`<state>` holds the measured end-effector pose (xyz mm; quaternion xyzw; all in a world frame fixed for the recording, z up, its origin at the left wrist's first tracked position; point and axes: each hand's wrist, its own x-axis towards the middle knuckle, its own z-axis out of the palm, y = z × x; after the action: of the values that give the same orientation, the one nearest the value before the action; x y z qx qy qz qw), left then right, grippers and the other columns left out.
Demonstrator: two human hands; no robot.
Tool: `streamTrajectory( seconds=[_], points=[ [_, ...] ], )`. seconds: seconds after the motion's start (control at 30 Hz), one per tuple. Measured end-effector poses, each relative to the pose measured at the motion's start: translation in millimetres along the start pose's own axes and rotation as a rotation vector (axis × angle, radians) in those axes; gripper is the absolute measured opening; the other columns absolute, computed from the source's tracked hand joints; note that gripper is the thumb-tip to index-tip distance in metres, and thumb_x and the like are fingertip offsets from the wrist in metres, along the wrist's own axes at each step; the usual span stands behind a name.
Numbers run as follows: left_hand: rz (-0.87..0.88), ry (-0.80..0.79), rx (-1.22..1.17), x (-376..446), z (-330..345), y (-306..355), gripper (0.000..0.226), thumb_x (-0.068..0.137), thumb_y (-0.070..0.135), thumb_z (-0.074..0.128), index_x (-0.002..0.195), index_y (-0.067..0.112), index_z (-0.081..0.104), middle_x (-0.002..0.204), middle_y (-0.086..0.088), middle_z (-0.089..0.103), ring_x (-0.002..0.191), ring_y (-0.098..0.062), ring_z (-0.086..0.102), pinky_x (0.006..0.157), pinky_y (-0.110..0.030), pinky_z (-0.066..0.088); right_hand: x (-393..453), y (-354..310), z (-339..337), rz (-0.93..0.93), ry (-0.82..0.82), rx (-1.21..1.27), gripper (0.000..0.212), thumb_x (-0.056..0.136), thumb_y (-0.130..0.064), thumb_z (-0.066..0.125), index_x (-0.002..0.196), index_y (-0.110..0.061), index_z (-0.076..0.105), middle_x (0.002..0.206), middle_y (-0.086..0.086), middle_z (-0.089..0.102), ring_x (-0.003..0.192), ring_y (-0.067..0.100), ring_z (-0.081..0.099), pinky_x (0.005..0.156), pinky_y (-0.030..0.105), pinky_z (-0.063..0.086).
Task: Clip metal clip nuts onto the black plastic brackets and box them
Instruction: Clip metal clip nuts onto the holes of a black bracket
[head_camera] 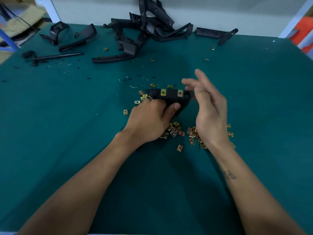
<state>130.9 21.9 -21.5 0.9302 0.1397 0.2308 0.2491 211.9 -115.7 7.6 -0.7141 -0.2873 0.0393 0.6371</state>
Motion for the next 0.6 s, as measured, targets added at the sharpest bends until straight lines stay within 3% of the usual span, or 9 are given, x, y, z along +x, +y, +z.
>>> streamTrajectory(
  seconds=[0.03,0.1,0.2,0.27,0.33,0.43,0.5,0.53,0.6],
  points=[
    [-0.062,0.021,-0.053,2,-2,-1,0.054,0.099,0.059,0.041,0.058,0.025,0.033,0.058,0.006,0.045,0.061,-0.036,0.049,0.057,-0.035,0.03,0,2,2,-0.013,0.067,-0.022,0.043,0.102,-0.024,0.043,0.14,-0.013,0.059,0.117,-0.006,0.074,0.101,0.005,0.066,0.089,0.023,0.052],
    [-0.177,0.094,-0.16,6,-6,0,0.055,0.097,0.054,0.047,0.056,0.02,0.036,0.052,0.008,0.04,0.059,-0.035,0.047,0.056,-0.035,0.029,-1,5,4,-0.077,0.103,-0.115,0.027,0.099,-0.029,0.051,0.115,-0.018,0.07,0.093,-0.01,0.074,0.083,0.005,0.066,0.075,0.026,0.052],
    [-0.421,0.32,-0.547,18,-13,10,0.053,0.101,0.039,0.055,0.056,0.015,0.04,0.048,0.009,0.04,0.055,-0.018,0.037,0.055,-0.032,0.03,-13,3,13,-0.11,-0.106,-0.192,0.024,0.096,-0.036,0.06,0.082,-0.018,0.068,0.064,-0.008,0.063,0.058,0.006,0.057,0.058,0.032,0.049],
    [-0.577,0.484,-0.832,26,-17,23,0.041,0.104,0.032,0.053,0.066,0.016,0.048,0.06,0.012,0.045,0.062,-0.011,0.039,0.059,-0.03,0.036,-22,-2,22,-0.026,-0.264,-0.126,0.028,0.097,-0.035,0.061,0.086,-0.009,0.066,0.066,0.003,0.065,0.06,0.016,0.063,0.061,0.043,0.054],
    [-0.631,0.546,-0.908,31,-18,41,0.031,0.106,0.03,0.05,0.079,0.015,0.052,0.072,0.006,0.053,0.064,-0.007,0.049,0.065,-0.03,0.042,-29,-7,27,0.048,-0.303,0.028,0.023,0.1,-0.028,0.056,0.093,-0.006,0.062,0.071,0.009,0.068,0.062,0.021,0.069,0.061,0.047,0.058],
    [-0.569,0.36,-1.078,31,-12,79,0.017,0.107,0.026,0.048,0.1,0.012,0.055,0.084,-0.003,0.066,0.069,-0.005,0.065,0.063,-0.023,0.053,-35,-12,9,0.094,-0.082,0.067,0.014,0.098,-0.023,0.051,0.103,-0.017,0.062,0.081,0.006,0.068,0.071,0.019,0.065,0.067,0.041,0.056],
    [-0.486,0.114,-1.159,23,5,111,0.017,0.105,0.017,0.048,0.117,0.011,0.058,0.1,-0.008,0.073,0.089,-0.019,0.072,0.077,-0.032,0.059,-47,-11,-16,0.149,0.142,0.177,0.022,0.097,-0.025,0.048,0.113,-0.019,0.062,0.092,0.007,0.065,0.083,0.021,0.059,0.079,0.042,0.049],
    [-0.413,-0.029,-1.156,18,17,131,0.021,0.104,0.012,0.047,0.119,0.012,0.061,0.105,-0.008,0.075,0.093,-0.022,0.073,0.081,-0.034,0.06,-54,-10,-31,0.173,0.276,0.242,0.025,0.096,-0.023,0.048,0.115,-0.017,0.062,0.096,0.007,0.065,0.088,0.022,0.058,0.082,0.044,0.048],
    [-0.217,-0.28,-1.08,-2,44,175,0.027,0.101,0.003,0.046,0.11,0.016,0.068,0.1,-0.002,0.077,0.087,-0.013,0.073,0.074,-0.023,0.057,-74,-10,-67,0.185,0.567,0.376,0.021,0.091,-0.015,0.049,0.104,-0.015,0.066,0.09,0.003,0.069,0.085,0.018,0.062,0.077,0.035,0.052]
  ],
)
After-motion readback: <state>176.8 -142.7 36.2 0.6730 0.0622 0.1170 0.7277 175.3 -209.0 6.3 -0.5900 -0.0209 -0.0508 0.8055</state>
